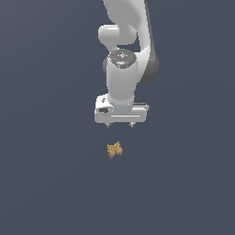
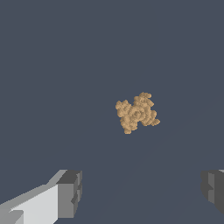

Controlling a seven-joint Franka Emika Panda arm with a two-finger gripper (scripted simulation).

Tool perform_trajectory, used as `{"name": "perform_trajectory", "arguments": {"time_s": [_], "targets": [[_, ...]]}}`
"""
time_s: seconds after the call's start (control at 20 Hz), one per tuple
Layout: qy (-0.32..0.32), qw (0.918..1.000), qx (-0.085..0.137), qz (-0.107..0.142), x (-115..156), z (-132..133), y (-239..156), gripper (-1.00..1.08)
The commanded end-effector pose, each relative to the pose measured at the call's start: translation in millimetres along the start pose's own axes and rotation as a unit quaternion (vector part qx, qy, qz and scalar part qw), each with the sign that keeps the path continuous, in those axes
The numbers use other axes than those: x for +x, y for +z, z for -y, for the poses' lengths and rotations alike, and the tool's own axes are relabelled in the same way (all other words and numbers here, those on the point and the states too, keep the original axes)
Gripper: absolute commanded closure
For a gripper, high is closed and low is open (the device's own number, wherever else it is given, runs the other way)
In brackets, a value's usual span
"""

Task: Pick up the object and move it to a goal position.

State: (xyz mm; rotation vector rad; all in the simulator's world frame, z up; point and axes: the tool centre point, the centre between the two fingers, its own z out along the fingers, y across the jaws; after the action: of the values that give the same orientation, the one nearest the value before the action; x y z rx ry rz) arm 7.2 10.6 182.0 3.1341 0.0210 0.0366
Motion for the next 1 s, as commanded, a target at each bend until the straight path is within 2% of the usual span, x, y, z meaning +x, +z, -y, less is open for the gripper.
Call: {"name": "perform_trajectory", "arguments": {"time_s": [0.0, 0.45, 0.95], "targets": [[0.000, 1.0000, 0.000, 0.000, 0.0, 0.0, 0.0, -0.92], [-0.013, 0.9997, -0.010, -0.018, 11.0, -8.2, -14.2, -0.92], [-0.030, 0.9994, -0.009, -0.013, 15.8, -9.9, -2.4, -0.92]]}}
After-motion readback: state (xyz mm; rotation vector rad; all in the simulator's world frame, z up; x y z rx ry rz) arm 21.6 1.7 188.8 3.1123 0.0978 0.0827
